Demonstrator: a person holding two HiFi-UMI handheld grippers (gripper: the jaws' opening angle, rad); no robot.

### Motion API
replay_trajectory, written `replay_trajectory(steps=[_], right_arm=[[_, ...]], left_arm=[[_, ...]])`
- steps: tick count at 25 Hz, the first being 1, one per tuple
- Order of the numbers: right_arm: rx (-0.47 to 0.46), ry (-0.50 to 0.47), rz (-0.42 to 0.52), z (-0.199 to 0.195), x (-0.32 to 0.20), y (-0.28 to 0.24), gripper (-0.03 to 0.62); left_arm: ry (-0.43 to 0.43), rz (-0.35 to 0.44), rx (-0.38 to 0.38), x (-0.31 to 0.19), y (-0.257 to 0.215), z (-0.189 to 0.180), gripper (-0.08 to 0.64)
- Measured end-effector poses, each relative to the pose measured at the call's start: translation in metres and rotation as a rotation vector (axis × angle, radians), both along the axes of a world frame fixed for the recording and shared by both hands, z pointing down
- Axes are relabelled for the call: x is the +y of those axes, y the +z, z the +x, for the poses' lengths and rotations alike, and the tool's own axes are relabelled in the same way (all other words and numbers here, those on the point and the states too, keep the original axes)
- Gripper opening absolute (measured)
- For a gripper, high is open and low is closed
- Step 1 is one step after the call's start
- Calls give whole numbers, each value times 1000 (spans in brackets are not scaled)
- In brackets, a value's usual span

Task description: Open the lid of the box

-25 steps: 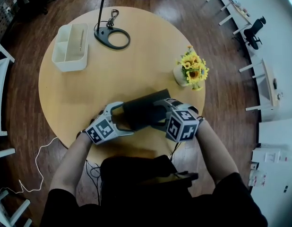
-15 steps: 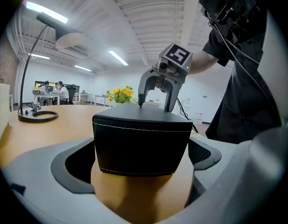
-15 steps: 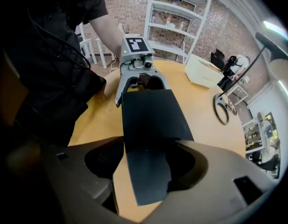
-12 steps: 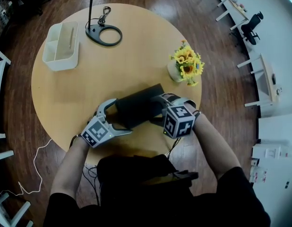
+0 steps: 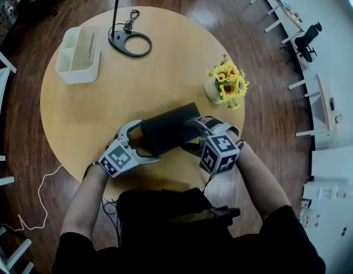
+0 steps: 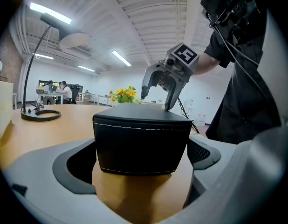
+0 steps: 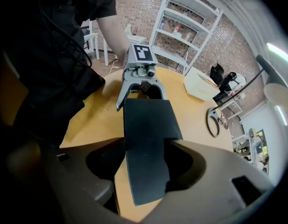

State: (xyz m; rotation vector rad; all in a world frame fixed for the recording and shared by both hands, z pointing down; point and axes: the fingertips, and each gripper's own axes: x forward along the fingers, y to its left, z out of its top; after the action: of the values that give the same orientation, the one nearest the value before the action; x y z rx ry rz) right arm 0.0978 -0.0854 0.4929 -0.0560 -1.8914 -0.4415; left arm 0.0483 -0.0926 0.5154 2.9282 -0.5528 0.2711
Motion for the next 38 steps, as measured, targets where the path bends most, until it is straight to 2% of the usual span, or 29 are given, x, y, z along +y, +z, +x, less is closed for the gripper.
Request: replay_trajectory(steps=[9, 11, 12, 13, 14, 15, 16, 17, 19, 22, 26, 29, 33, 34, 35, 37, 38], right_arm=[[-70, 80, 31, 3, 0, -1, 256], [-143, 138, 53, 1, -7, -11, 256], [-239, 208, 66, -3, -15, -25, 253], [-353, 288, 74, -10, -25, -44, 67], [-427, 336, 74, -18, -33, -62, 8], [-431, 330, 75, -25, -37, -72, 55], [-386, 289, 84, -30, -39, -75, 124], [-332, 243, 93, -32, -39, -74, 164], [-274, 218, 85, -24, -37, -63, 179], [-215, 276, 66, 15, -27, -36, 179], [-208, 312, 21, 37, -20, -21, 179], [-230, 298, -13, 39, -16, -19, 179], [-180, 98, 16, 32, -11, -18, 181], [-167, 64, 9, 30, -7, -15, 214], [-155, 32, -3, 28, -3, -12, 255], [-137, -31, -28, 25, 4, -11, 241], [-129, -61, -47, 24, 7, -13, 257]], left_arm=[[5, 28, -26, 1, 2, 0, 592], [8, 37, -47, 1, 5, -1, 588], [8, 51, -69, 1, 7, -3, 564], [0, 61, -85, 1, 10, -4, 506], [-14, 60, -83, -1, 11, -5, 297], [-28, 49, -69, -2, 10, -4, 286], [-36, 37, -56, -3, 9, -3, 401], [-35, 31, -57, -2, 10, 0, 454], [-25, 35, -85, 6, 14, 4, 480], [-31, 61, -96, 19, 11, 10, 533], [-131, 8, -22, 25, 6, 16, 614], [-198, -9, 12, 24, 1, 27, 614], [-305, 9, 30, 19, -1, 36, 614], [-324, 15, 32, 17, -2, 36, 614], [-334, 21, 31, 17, -2, 37, 615], [-341, 33, 22, 17, -3, 38, 615], [-344, 42, 14, 17, -3, 38, 615]])
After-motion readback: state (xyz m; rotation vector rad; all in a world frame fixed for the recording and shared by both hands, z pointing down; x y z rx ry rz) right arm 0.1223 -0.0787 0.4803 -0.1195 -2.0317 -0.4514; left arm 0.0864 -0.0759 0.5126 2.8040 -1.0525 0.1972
